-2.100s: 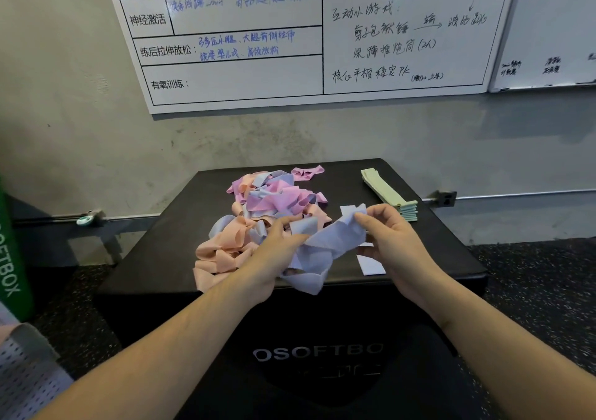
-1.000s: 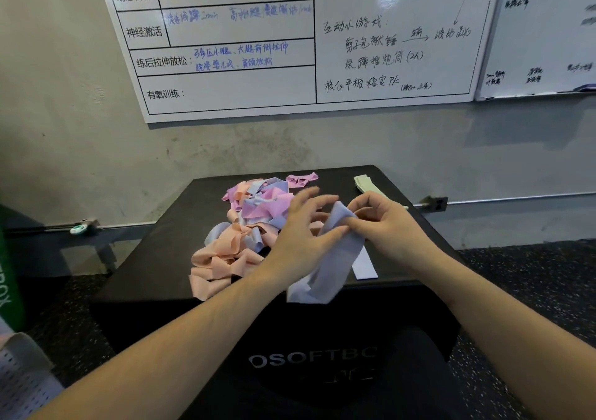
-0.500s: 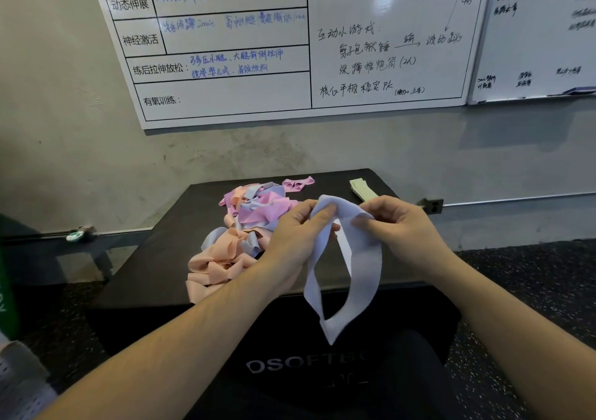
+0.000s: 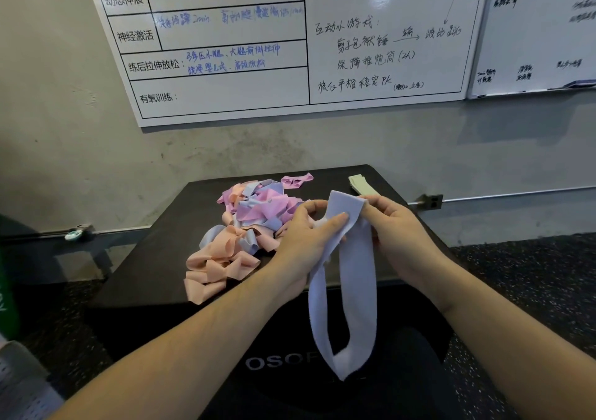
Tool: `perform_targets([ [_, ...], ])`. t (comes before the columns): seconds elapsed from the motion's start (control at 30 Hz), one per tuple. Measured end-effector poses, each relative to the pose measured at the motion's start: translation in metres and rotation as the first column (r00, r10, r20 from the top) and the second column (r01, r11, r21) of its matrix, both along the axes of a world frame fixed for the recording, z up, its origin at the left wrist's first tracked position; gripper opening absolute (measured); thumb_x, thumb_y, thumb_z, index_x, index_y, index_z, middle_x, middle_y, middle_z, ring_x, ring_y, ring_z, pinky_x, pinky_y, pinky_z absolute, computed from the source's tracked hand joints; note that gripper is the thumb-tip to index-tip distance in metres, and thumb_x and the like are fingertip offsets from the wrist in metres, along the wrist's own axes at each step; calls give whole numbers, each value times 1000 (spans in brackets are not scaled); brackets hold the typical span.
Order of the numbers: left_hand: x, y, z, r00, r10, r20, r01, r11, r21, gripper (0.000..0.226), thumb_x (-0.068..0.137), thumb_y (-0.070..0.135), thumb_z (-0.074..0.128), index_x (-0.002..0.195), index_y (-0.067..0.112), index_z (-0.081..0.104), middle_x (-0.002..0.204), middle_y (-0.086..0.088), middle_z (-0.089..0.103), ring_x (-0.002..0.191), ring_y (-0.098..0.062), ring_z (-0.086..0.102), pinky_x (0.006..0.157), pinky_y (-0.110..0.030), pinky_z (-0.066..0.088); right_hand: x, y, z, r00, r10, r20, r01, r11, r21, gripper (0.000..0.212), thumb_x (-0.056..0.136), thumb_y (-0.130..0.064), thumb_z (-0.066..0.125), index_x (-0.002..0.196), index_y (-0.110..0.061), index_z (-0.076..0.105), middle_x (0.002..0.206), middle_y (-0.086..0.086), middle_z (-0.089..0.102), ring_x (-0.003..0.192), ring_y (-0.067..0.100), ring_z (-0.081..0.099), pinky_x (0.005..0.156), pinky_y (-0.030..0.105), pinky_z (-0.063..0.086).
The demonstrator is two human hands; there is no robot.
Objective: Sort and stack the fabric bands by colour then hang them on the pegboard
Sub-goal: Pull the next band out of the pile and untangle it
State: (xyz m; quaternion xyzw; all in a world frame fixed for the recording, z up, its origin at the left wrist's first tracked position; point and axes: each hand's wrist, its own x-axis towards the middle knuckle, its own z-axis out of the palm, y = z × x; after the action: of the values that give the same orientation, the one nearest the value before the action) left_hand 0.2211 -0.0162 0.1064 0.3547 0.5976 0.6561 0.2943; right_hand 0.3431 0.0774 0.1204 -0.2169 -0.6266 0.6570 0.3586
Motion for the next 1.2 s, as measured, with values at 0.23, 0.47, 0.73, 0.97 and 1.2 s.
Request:
perform_targets([
  [0.23, -2, 9, -1, 993, 117, -17, -118, 989, -87, 35, 89, 51, 72, 101, 18, 70, 90, -3, 73, 86, -18, 68, 76, -31, 55, -3, 0, -4, 995, 28, 95, -40, 992, 120, 27, 103, -19, 48, 106, -22, 75, 100, -2, 75, 101, 14, 68, 82, 30, 57],
  [0.47, 9, 9, -6, 998, 41, -41, -42, 998, -36, 19, 96, 34, 68, 105, 17, 66, 100, -8, 73, 89, -15, 70, 76, -29, 56, -5, 5, -10, 995, -99, 17, 85, 920, 384, 10, 97, -13, 64, 97, -16, 74, 77, -10, 68, 71, 2, 55, 65, 15, 45],
  [0.73, 9, 19, -10, 977, -108, -184, 95, 992, -78, 11, 100, 28, 63, 108, 34, 56, 111, 0, 71, 100, -11, 70, 84, -26, 60, -8, 16, -2, 1000, -3, -1, 3, 994, 113, 23, 103, -16, 53, 93, -20, 73, 79, -12, 74, 76, 1, 67, 68, 18, 53],
  [0.97, 5, 49, -19, 993, -16, -118, 15, 1000, -13, 19, 103, 16, 56, 120, 23, 59, 113, -3, 72, 105, -13, 69, 97, -33, 56, -13, 36, -25, 1000, 30, -8, -30, 999, -10, 20, 100, -32, 60, 108, -16, 68, 88, 0, 67, 80, 16, 59, 70, 29, 49],
  [1.2, -17, 90, -4, 955, 10, 295, -48, 991, 124, 16, 106, 6, 41, 117, 10, 51, 84, -9, 64, 68, -22, 69, 63, -32, 60, 2, 68, -79, 959, 79, 274, -111, 988, 106, 32, 85, -28, 80, 111, -21, 64, 101, 0, 75, 93, 11, 69, 78, 28, 52],
])
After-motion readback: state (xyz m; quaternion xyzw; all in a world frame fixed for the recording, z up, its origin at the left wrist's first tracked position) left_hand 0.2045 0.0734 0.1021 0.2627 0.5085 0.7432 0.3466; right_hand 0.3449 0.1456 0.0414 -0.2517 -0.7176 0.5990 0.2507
